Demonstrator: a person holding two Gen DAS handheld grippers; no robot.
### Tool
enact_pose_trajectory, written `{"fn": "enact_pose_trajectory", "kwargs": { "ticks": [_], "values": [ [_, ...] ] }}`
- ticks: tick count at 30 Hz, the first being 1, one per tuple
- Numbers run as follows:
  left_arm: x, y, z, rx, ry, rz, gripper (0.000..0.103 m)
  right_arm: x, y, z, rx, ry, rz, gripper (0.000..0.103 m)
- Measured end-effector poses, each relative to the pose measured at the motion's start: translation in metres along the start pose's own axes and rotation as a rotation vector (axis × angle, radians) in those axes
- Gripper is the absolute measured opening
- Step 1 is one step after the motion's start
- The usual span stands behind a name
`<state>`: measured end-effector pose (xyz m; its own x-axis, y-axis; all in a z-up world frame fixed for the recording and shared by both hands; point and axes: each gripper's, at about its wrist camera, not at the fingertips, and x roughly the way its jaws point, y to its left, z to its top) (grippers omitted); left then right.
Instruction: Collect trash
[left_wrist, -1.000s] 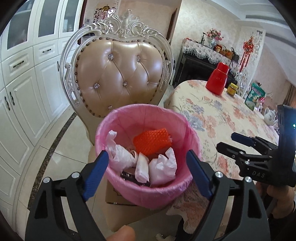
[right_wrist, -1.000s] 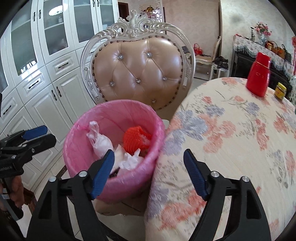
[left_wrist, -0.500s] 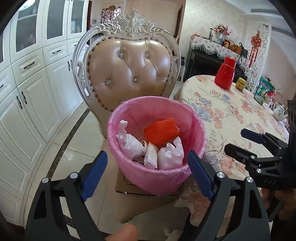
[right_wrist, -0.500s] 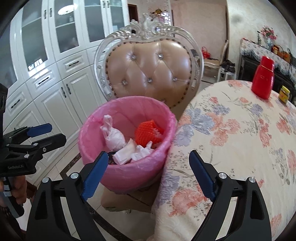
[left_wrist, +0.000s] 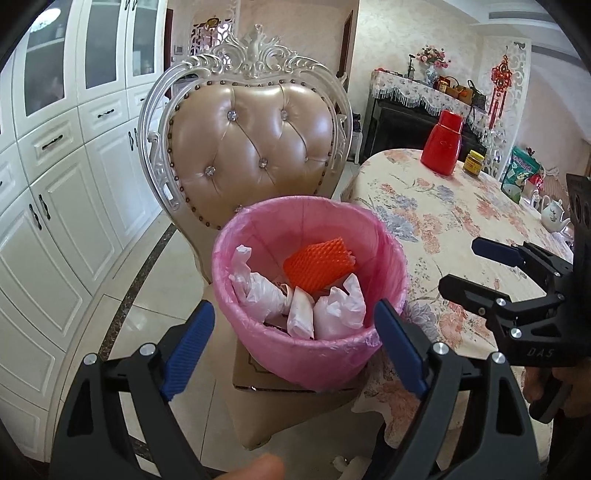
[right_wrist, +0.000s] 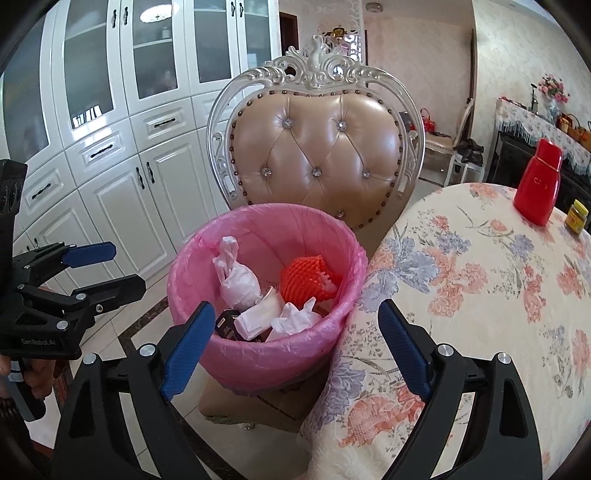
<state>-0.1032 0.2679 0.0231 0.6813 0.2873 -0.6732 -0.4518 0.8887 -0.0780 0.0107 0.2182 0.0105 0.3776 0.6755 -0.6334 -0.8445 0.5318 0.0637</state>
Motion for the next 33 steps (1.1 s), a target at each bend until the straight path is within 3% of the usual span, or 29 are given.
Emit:
{"fn": "enact_pose_trajectory", "kwargs": {
  "ticks": [33],
  "values": [
    [0.0024,0.0015,-0.0008,0.003,0.003,-0.004,0.085,0.0038,-0.0029,0.0015,-0.003,0.004,0.0,0.085]
  ]
}}
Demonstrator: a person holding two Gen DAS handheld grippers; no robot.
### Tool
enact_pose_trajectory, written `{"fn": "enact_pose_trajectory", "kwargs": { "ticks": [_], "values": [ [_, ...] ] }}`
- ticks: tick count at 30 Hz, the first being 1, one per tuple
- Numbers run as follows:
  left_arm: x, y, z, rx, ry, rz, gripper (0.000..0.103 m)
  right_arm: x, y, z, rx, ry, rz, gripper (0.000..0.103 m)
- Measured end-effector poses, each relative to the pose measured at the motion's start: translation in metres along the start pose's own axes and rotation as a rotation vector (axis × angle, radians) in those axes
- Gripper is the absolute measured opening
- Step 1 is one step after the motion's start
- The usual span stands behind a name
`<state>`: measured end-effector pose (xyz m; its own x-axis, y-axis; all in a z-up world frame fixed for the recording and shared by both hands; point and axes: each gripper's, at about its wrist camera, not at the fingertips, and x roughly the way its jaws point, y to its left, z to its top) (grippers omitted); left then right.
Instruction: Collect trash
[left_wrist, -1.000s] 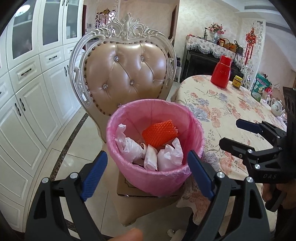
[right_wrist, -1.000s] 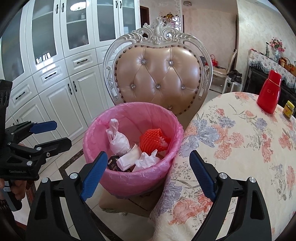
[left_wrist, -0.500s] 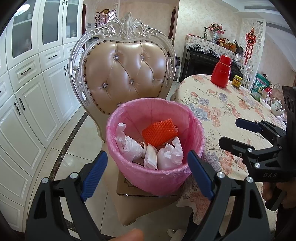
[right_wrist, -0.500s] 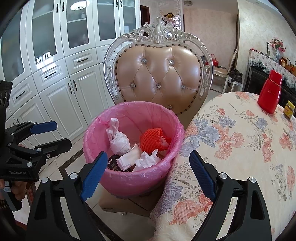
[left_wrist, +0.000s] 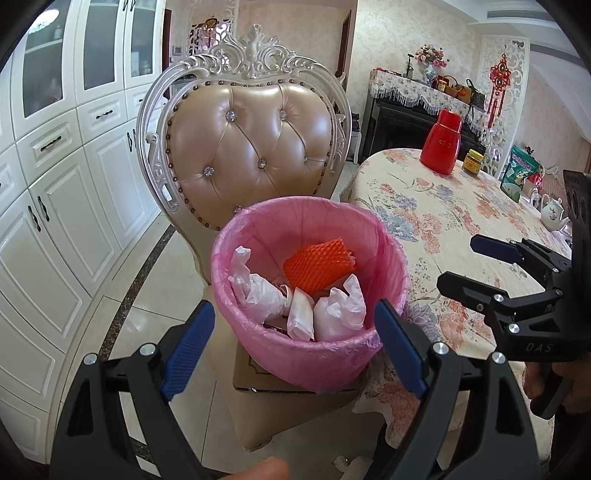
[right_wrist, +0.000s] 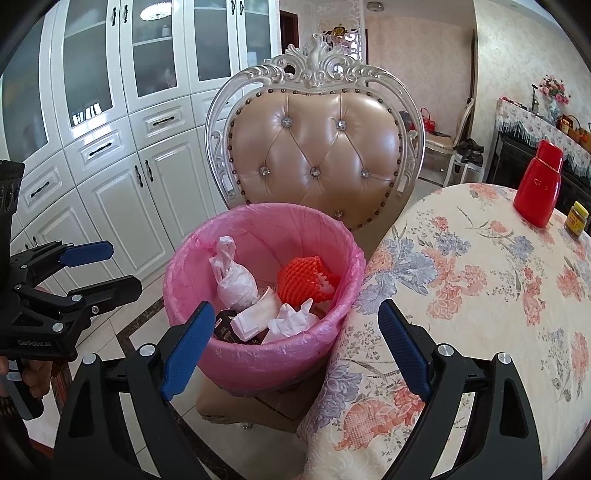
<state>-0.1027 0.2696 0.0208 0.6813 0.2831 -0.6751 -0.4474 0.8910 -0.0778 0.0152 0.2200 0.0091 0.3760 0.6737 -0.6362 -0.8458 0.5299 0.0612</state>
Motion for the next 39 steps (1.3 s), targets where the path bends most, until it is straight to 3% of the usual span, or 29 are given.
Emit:
{"fn": "enact_pose_trajectory", "kwargs": {
  "ticks": [39],
  "values": [
    [-0.001,0.0024,-0.0013,-0.004,0.001,0.003,0.085,0.0027,0.0035,0.0004,-0.01,0.001,0.007,0.085]
  ]
}}
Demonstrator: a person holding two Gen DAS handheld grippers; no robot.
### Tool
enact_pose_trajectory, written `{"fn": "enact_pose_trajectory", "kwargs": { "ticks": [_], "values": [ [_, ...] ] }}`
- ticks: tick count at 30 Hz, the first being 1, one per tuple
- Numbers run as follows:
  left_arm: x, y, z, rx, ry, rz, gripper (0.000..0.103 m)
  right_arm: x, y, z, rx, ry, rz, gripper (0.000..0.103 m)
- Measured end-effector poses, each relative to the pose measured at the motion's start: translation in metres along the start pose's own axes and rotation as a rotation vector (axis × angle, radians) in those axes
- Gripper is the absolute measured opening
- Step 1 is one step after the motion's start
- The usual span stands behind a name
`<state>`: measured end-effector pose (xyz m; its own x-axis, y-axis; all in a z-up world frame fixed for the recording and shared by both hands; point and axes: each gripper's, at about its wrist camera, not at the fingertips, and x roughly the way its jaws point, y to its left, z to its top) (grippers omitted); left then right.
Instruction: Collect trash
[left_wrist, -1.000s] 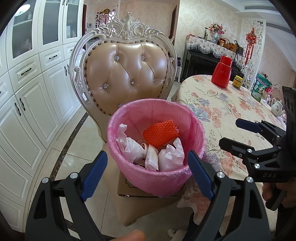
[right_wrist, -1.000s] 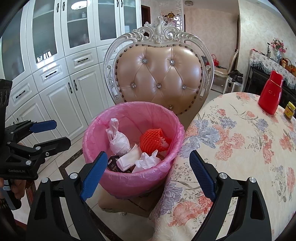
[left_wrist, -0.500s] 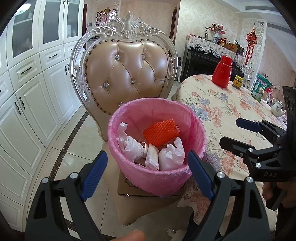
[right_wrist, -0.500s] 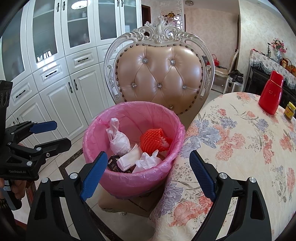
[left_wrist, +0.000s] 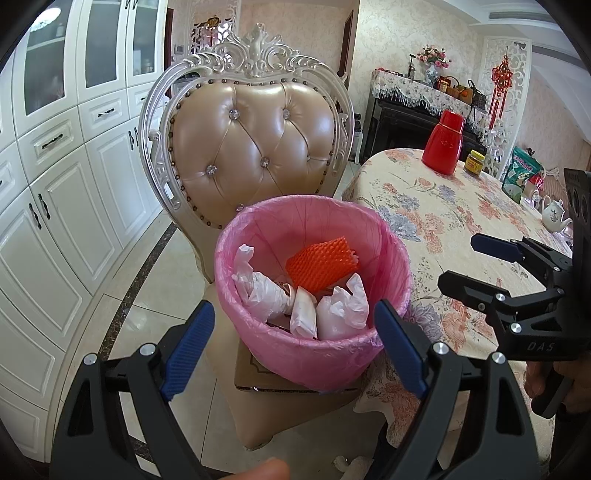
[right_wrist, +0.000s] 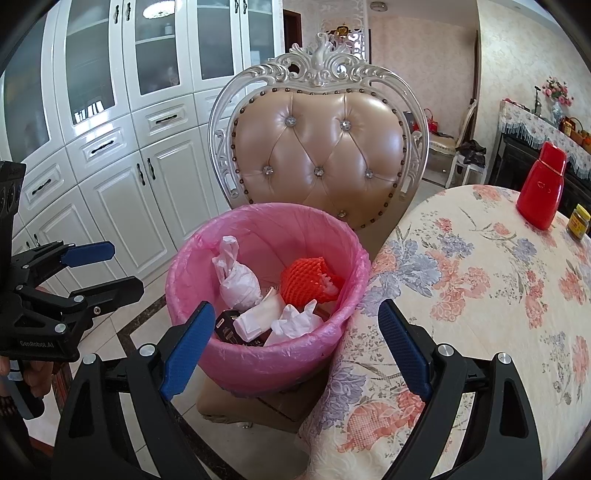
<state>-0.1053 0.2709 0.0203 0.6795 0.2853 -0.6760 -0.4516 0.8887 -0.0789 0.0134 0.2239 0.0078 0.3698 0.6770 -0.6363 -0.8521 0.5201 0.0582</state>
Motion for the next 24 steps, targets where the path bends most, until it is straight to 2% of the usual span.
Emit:
{"fn": "enact_pose_trajectory", "kwargs": {
  "ticks": [24],
  "values": [
    [0.0001,0.0017,0.0029,-0.002,-0.019,0.013,0.085,0.0009,-0.0007,0.0005,0.0,0.002,0.0,0.085]
  ]
}}
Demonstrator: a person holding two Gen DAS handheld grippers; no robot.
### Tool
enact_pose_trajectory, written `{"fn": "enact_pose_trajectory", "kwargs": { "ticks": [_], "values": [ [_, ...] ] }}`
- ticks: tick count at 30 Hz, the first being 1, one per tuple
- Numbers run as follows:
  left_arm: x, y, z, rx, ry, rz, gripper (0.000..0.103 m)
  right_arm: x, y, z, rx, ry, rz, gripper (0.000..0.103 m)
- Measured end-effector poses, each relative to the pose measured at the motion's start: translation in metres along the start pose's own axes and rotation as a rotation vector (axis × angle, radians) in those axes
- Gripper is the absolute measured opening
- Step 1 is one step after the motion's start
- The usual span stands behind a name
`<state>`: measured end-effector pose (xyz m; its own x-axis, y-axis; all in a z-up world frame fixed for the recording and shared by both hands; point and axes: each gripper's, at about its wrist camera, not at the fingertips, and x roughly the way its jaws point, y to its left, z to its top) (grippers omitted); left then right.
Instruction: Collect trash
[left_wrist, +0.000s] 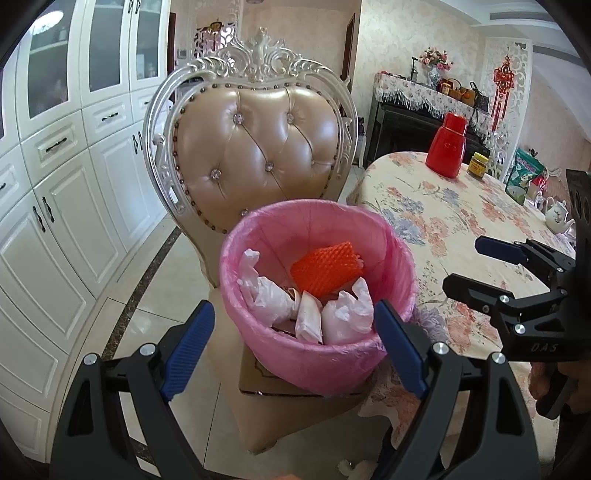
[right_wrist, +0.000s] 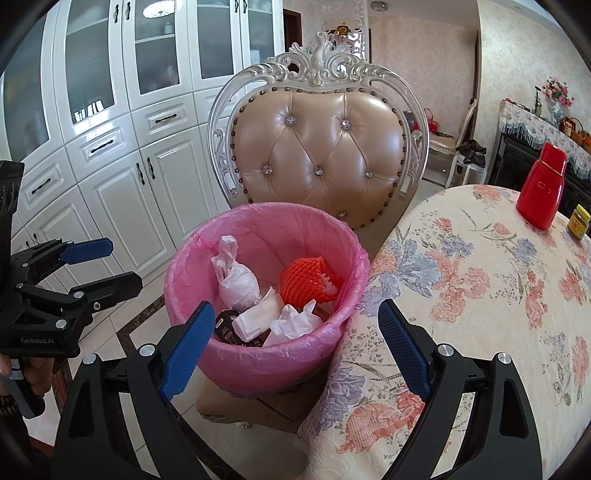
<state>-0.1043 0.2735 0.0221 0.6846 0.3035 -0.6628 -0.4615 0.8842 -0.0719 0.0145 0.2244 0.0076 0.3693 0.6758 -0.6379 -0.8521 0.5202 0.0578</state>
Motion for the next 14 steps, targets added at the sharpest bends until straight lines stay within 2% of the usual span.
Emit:
{"fn": "enact_pose_trajectory", "kwargs": {
  "ticks": [7,14],
  "values": [
    [0.0039,0.0047,0.001,-0.028,0.018,-0.037,0.085,-0.0003,-0.0012,0.0002,0.0,0.0,0.0,0.085],
    [0.006,0.006,0.0017,-0.033,0.018,-0.029,0.085,0.0,-0.0006,0.0003,0.0,0.001,0.0,0.085]
  ]
}}
